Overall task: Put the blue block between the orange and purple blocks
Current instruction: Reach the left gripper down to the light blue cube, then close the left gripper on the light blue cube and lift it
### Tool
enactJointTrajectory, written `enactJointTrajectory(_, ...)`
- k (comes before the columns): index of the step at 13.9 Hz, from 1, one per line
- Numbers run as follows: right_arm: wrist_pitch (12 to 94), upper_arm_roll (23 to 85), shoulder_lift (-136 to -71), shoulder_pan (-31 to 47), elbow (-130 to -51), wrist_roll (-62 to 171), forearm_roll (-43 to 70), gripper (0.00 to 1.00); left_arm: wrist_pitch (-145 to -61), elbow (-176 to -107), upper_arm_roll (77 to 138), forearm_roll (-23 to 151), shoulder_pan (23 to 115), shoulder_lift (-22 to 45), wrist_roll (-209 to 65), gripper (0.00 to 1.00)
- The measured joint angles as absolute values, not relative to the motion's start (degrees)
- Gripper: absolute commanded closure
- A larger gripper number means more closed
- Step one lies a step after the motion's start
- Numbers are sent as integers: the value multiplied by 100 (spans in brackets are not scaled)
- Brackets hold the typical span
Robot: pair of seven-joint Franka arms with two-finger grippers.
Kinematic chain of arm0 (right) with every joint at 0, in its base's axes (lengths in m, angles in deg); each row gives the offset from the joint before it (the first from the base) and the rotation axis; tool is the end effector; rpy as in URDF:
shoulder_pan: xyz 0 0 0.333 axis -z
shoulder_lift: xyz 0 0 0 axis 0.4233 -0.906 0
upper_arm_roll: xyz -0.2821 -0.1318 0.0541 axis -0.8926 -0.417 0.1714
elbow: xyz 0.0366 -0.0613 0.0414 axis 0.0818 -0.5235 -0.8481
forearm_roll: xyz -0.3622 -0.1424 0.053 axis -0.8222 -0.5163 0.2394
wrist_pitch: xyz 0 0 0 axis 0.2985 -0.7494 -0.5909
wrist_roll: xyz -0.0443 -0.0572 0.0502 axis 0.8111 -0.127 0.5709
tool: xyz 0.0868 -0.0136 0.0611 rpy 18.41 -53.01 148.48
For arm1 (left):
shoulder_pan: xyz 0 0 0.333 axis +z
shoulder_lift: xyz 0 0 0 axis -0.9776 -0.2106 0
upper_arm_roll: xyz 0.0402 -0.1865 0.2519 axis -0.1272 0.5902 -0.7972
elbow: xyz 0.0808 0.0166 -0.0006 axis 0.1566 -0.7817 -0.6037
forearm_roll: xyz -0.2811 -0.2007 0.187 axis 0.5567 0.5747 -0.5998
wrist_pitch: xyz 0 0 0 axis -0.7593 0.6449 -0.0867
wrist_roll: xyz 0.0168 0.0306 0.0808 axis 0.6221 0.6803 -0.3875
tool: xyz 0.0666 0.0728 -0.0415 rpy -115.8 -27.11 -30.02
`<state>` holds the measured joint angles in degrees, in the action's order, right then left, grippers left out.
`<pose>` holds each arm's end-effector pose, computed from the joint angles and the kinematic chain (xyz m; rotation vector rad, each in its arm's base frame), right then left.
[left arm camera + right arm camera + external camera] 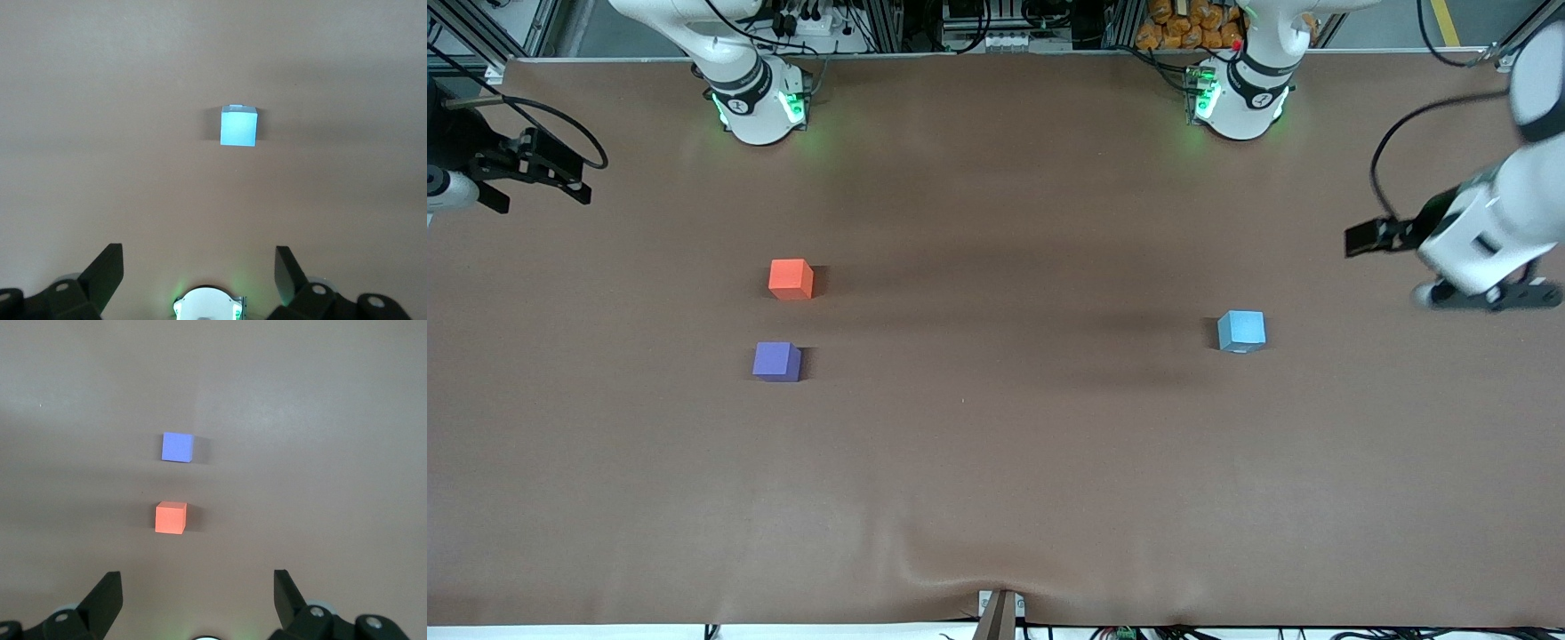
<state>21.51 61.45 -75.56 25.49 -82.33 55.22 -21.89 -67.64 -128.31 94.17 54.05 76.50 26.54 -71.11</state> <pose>0.5180 0.0184 0.6553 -3.1131 -0.1608 0.0519 0.5840 -0.0568 0.5360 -3.0825 0.0233 0.4137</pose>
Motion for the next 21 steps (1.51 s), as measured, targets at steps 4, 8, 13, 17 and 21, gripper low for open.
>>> enactJointTrajectory(4, 2152, 6140, -7558, 2550, -8256, 5522, -2189, 0, -7449, -13433, 9435, 5405, 7632, 2319, -7157, 0)
enactJointTrajectory(8, 2152, 6127, -7558, 2554, -8262, 5522, -2189, 0, -9045, -14839, 9647, 5405, 7628, 2320, -7295, 0)
enactJointTrajectory(13, 2109, 6112, -7558, 2557, -8268, 5522, -2189, 0, -10148, -16007, 9737, 5405, 7643, 2352, -7806, 0)
enactJointTrajectory(17, 2099, 6103, -7558, 2561, -8268, 5522, -2189, 0, -11046, -16540, 9721, 5405, 7725, 2324, -7850, 0)
enactJointTrajectory(21, 2097, 6103, -7558, 2561, -8269, 5522, -2189, 0, -11678, -16591, 9715, 5405, 7860, 1984, -7852, 0)
